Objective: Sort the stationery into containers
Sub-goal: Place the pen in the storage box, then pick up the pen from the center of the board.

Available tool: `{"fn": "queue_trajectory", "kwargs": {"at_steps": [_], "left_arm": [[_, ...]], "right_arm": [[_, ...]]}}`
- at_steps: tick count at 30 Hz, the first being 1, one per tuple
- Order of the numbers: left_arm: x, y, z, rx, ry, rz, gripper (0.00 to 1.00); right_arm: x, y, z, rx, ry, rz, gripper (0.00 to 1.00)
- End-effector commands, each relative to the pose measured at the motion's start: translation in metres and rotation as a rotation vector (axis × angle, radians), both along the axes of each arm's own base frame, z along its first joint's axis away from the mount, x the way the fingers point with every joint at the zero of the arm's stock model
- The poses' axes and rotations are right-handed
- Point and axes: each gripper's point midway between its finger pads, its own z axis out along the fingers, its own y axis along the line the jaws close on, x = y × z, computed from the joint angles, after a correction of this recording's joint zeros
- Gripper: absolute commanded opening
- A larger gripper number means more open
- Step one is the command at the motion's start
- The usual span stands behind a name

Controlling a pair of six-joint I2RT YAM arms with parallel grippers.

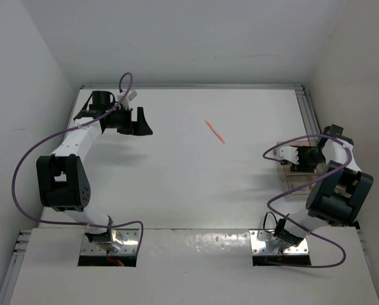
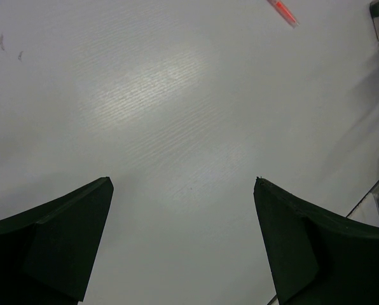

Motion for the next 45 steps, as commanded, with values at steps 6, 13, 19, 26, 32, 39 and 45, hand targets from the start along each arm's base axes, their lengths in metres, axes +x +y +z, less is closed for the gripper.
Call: {"fn": "queue_trajectory", "kwargs": {"at_steps": [6, 13, 19, 26, 32, 39, 45], "left_arm": [[0.008, -0.004, 0.012, -0.019, -0.037, -0.014, 1.00], [0.015, 0.000, 0.008, -0.006, -0.038, 0.007, 1.00], [0.010, 0.017, 0.004, 0.015, -0.030, 0.033, 1.00], [-0.001, 0.037, -0.014, 0.019, 0.014, 0.049, 1.00], [-0.004, 0.049, -0.027, 0.004, 0.049, 0.079, 1.00], [-0.004, 0.057, -0.039, -0.002, 0.077, 0.090, 1.00], [-0.001, 0.058, -0.044, -0.016, 0.092, 0.091, 1.00]], "right_arm": [[0.069, 0.090, 0.139, 0.457, -0.190, -0.251, 0.40], [0.156, 0.191, 0.177, 0.881, -0.102, -0.706, 0.40], [0.199, 0.279, 0.139, 0.904, 0.085, -0.823, 0.32], [0.234, 0.328, 0.079, 0.902, 0.093, -0.779, 0.45], [0.267, 0.345, 0.066, 0.880, 0.039, -0.750, 0.40], [0.279, 0.340, 0.024, 0.803, 0.016, -0.749, 0.36], [0.276, 0.339, 0.006, 0.774, 0.038, -0.744, 0.34]]}}
